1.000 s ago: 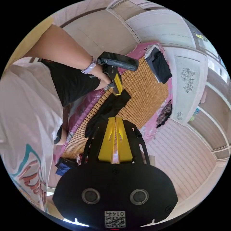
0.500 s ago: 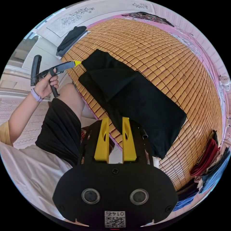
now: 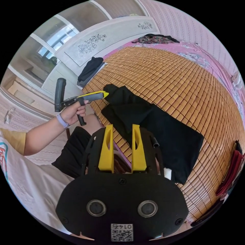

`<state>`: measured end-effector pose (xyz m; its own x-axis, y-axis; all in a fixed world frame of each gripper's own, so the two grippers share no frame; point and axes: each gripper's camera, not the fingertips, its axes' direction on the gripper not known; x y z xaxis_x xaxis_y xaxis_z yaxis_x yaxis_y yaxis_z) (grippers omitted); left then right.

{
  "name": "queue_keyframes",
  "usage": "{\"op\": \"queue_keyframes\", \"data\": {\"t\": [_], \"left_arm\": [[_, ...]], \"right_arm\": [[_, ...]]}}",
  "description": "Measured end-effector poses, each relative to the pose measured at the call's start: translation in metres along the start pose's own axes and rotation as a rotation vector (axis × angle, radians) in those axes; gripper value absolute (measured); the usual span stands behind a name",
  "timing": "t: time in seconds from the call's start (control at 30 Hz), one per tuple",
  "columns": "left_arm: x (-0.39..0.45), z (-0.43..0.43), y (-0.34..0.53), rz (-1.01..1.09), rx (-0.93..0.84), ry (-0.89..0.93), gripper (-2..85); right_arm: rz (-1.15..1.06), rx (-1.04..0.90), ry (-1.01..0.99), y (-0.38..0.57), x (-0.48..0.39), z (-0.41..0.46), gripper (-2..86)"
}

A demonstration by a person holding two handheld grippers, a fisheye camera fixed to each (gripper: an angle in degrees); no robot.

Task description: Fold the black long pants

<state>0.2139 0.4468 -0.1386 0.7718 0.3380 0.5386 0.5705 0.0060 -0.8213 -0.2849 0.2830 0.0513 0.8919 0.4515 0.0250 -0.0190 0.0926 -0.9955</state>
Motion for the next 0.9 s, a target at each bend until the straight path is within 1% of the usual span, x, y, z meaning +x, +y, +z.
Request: {"op": "queue_keyframes", "data": {"t": [0.07, 0.17, 0.27, 0.33, 0.4, 0.43, 0.47, 0.5, 0.53, 0.6, 0.67, 0.7, 0.77, 0.8, 0.87, 0.9], "left_arm": [[0.035, -0.005, 0.002, 0.141, -0.008, 0.153, -0.9], [0.058, -0.008, 0.009, 0.192, -0.009, 0.257, -0.9], [0.061, -0.001, 0.014, 0.171, -0.083, 0.278, -0.5], [0.062, 0.0, 0.018, 0.178, -0.114, 0.259, 0.2], [0.063, -0.003, 0.019, 0.18, -0.133, 0.261, 1.7], [0.063, -0.007, 0.018, 0.184, -0.145, 0.276, 3.5], [0.061, -0.012, 0.016, 0.175, -0.157, 0.291, 5.8], [0.059, -0.015, 0.015, 0.167, -0.157, 0.293, 6.4], [0.054, -0.023, 0.013, 0.155, -0.141, 0.272, 7.4], [0.043, -0.031, 0.01, 0.141, -0.099, 0.167, 7.7], [0.03, -0.027, 0.001, 0.129, -0.102, 0.023, 7.9], [0.028, -0.024, -0.003, 0.128, -0.108, -0.001, 8.1], [0.022, -0.009, -0.018, 0.09, -0.108, -0.047, 8.7], [0.023, -0.005, -0.022, 0.093, -0.107, -0.065, 8.8], [0.03, 0.023, -0.037, 0.104, -0.155, -0.169, 9.3], [0.032, 0.031, -0.04, 0.103, -0.18, -0.186, 9.5]], "right_arm": [[-0.006, 0.025, 0.018, -0.001, 0.001, 0.004, 12.6], [0.023, 0.003, 0.082, -0.004, 0.009, 0.028, 13.9], [0.061, -0.077, 0.106, -0.001, 0.026, 0.056, 12.6], [0.064, -0.115, 0.11, 0.005, 0.036, 0.065, 8.7], [0.094, -0.095, 0.097, 0.013, 0.046, 0.058, 3.9], [0.109, -0.032, 0.064, 0.022, 0.052, 0.047, 2.4], [0.112, 0.026, 0.019, 0.032, 0.059, 0.033, 1.5], [0.114, 0.044, 0.002, 0.038, 0.063, 0.026, 1.4], [0.125, 0.076, -0.021, 0.05, 0.073, 0.012, 1.3], [0.145, 0.159, -0.082, 0.075, 0.09, -0.018, 1.1], [0.181, 0.291, -0.134, 0.118, 0.114, -0.067, 1.0], [0.187, 0.325, -0.13, 0.13, 0.119, -0.081, 1.0], [0.235, 0.456, -0.063, 0.182, 0.14, -0.138, 1.2], [0.259, 0.486, -0.039, 0.196, 0.146, -0.152, 1.3], [0.4, 0.551, 0.103, 0.251, 0.176, -0.196, 1.8], [0.439, 0.557, 0.157, 0.264, 0.184, -0.204, 2.1]]}}
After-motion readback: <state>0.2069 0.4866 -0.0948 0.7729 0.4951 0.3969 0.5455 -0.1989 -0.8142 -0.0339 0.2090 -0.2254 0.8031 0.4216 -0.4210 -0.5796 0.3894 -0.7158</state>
